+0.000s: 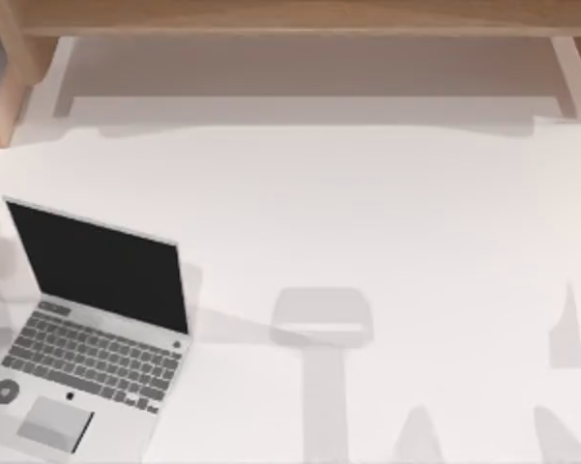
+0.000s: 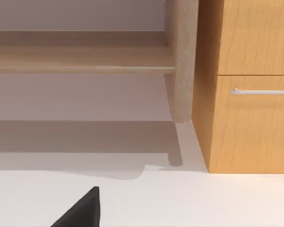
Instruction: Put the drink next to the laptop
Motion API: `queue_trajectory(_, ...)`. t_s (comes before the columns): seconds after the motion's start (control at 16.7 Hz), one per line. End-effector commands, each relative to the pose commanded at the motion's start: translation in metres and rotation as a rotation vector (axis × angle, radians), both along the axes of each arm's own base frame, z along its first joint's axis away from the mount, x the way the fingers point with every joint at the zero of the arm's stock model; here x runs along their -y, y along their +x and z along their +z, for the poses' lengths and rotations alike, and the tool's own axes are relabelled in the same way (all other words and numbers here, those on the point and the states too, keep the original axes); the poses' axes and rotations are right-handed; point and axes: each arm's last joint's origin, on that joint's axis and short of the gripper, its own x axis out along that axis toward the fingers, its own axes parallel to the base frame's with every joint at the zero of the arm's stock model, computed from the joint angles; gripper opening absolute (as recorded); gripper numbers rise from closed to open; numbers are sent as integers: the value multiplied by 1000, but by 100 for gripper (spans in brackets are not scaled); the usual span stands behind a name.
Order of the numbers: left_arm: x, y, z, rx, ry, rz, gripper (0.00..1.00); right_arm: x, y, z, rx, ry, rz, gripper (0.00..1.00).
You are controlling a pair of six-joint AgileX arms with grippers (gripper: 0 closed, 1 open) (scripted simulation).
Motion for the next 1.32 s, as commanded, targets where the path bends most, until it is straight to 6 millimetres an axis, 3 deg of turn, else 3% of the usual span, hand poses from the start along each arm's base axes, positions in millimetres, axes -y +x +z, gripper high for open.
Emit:
queue_trajectory(0.12,0,0,0,0,0,0,100,0,0,0,0,0,0,100)
queue_trajectory(0.9,0,0,0,0,0,0,2,0,0,0,0,0,0,100)
queue_trajectory(1.32,0,0,0,0,0,0,0,0,0,0,0,0,0,100)
